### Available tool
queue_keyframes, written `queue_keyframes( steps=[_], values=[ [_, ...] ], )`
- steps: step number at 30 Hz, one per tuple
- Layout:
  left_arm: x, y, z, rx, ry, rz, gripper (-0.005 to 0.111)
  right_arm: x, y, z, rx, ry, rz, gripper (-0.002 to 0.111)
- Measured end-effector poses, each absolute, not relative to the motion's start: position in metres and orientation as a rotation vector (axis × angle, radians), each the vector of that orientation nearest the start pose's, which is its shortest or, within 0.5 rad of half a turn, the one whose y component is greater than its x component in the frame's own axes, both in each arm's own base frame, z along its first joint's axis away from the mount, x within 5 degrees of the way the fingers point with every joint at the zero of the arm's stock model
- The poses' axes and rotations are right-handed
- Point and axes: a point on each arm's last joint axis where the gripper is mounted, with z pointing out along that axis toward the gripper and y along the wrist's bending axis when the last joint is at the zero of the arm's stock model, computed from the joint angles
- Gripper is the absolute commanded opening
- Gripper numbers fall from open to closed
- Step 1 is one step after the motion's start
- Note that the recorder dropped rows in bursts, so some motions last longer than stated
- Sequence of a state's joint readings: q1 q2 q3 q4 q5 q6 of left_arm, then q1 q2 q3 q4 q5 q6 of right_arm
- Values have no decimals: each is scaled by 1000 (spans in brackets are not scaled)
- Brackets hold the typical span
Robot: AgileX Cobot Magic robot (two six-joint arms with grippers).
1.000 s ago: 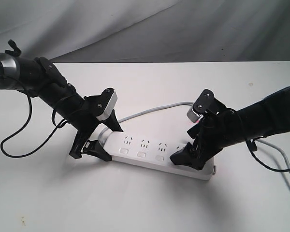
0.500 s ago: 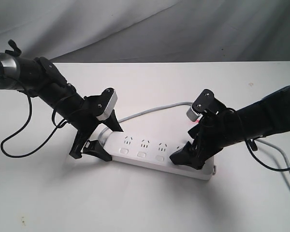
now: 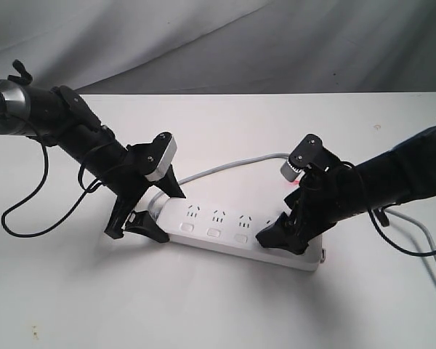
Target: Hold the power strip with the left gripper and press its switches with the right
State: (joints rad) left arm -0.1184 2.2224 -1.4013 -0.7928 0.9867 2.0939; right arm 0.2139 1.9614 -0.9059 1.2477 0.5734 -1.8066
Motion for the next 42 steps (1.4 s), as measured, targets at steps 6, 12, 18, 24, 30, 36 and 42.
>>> queue_keyframes(
  steps=[6,12,18,24,30,36,42],
  values=[
    [395,-102,99,-2625,-2288,829,36,316,116,104,-1171,2319,594,91],
    [395,-102,100,-2625,-2290,831,36,316,116,104,-1159,2324,595,91],
    [395,-102,100,-2625,-2290,831,36,316,116,104,-1154,2325,597,91],
    [395,-102,100,-2625,-2290,831,36,317,117,104,-1150,2317,598,91],
    [395,-102,100,-2625,-2290,831,36,319,109,104,-1122,2324,599,91],
    [395,-102,100,-2625,-2290,831,36,320,104,104,-1137,2323,587,91],
    [395,-102,100,-2625,-2290,831,36,320,105,105,-1132,2311,602,91]
  ],
)
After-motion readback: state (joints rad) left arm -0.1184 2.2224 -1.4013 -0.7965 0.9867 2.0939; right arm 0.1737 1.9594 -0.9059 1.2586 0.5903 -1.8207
